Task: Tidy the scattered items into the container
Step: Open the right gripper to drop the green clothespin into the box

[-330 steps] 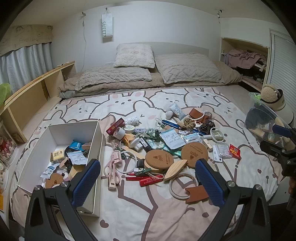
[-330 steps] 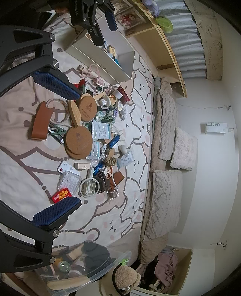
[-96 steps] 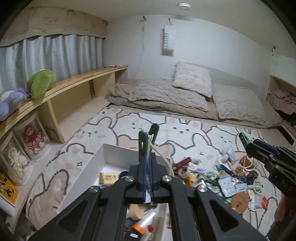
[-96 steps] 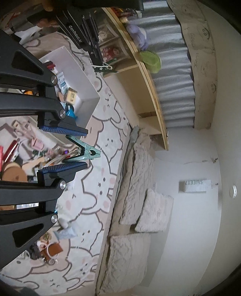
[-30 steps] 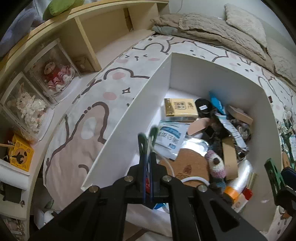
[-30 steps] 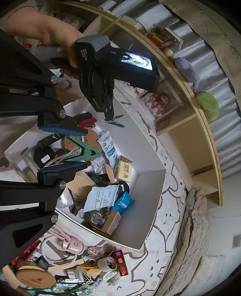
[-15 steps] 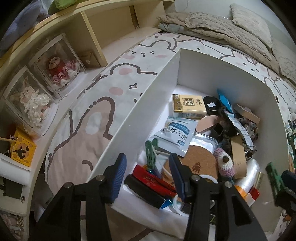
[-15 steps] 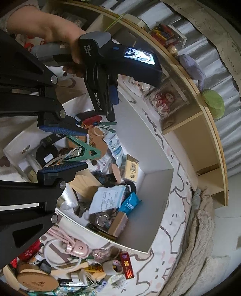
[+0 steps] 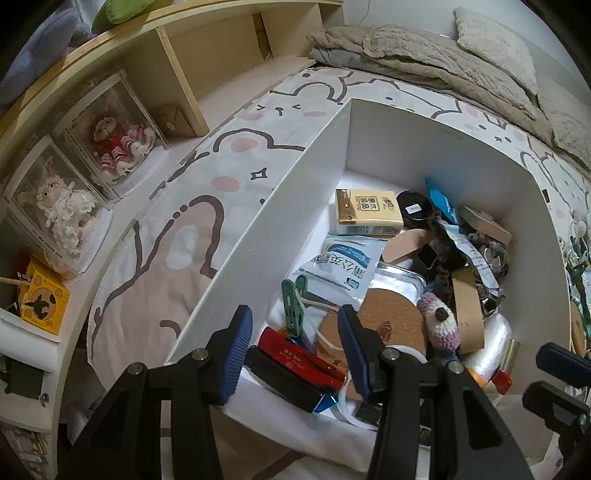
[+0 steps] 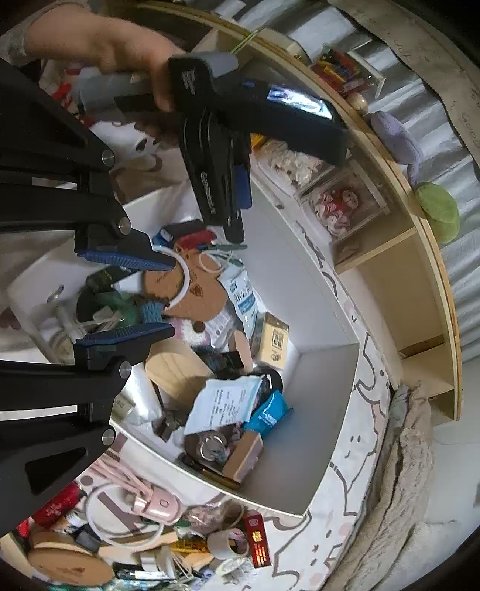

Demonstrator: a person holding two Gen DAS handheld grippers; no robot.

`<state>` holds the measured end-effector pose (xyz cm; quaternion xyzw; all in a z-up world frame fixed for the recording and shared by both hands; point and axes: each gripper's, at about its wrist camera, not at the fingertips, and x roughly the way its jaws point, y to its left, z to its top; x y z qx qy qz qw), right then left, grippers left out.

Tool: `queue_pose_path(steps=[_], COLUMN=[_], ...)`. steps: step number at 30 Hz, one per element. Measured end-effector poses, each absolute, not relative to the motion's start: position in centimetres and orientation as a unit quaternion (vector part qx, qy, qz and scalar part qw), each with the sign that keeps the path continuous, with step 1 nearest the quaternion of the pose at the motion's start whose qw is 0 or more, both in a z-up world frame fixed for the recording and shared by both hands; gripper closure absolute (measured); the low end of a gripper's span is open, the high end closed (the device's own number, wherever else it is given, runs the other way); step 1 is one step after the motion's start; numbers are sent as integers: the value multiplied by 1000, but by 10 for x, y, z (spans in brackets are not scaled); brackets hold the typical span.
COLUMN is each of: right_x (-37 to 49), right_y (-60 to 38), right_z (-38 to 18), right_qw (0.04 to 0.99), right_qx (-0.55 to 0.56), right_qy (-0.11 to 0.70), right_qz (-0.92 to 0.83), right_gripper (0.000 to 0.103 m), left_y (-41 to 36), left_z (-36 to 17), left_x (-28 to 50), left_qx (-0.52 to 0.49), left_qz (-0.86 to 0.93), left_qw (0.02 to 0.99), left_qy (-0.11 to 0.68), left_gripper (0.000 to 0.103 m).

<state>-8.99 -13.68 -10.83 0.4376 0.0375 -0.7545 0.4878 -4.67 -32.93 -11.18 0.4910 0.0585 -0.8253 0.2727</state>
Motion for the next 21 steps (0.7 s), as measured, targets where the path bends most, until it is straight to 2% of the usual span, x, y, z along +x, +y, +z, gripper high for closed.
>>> queue_pose_path(steps=[14,16,17,18,21], right_x=[-98,-99,-100,-100,-100], right_y=[-126,-125,-125,-124,-123], right_z=[-107,-107,-107,-106,-103], right_qw=[479,476,475,475,471], right_qx=[440,440,441,440,435], right_qy=[15,11,10,9,12], right_qz=[-759,-761,-761,-762,-767], right_gripper=[73,55,38,35,35], left_y=[-317,-316,-316,-316,-315], left_z=[-107,-106,-106,-105,-103], left_x=[-49,-49,-49,-48,-48], left_qx=[489,488,487,487,485], left_qz=[-831,-831,-832,-832,-833], left_qw=[262,261,261,260,259], left_qy=[52,53,54,56,58], left_gripper=[55,55,55,55,55])
